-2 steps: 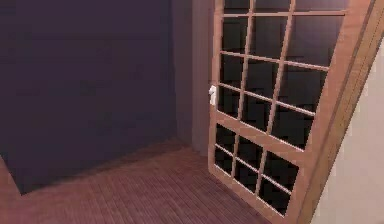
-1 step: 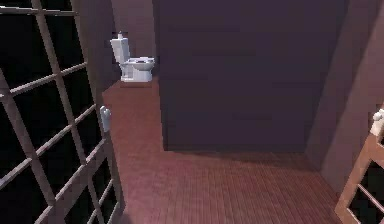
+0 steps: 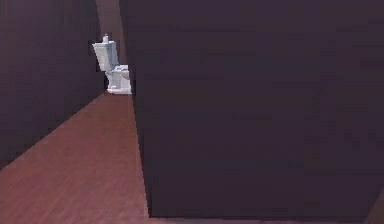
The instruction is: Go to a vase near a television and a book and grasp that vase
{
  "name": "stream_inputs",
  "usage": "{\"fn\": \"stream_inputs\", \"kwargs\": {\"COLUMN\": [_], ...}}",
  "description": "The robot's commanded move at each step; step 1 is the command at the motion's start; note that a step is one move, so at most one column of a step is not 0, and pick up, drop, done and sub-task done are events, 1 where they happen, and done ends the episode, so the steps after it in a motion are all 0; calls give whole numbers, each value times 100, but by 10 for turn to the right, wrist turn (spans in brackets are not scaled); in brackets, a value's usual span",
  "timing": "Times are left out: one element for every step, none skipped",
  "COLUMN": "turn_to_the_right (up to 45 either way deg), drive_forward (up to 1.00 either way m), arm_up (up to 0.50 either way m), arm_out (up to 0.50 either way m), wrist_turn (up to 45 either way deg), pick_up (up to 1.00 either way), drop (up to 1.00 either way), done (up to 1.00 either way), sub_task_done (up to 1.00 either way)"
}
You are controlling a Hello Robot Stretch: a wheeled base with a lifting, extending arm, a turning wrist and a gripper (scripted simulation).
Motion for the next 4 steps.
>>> {"fn": "stream_inputs", "kwargs": {"turn_to_the_right": [60, 0, -420, 0], "drive_forward": [0, 45, 0, 15], "arm_up": [0, 0, 0, 0], "arm_out": [0, 0, 0, 0], "wrist_turn": [0, 0, 0, 0], "pick_up": [0, 0, 0, 0], "drop": [0, 0, 0, 0], "done": [0, 0, 0, 0], "sub_task_done": [0, 0, 0, 0]}}
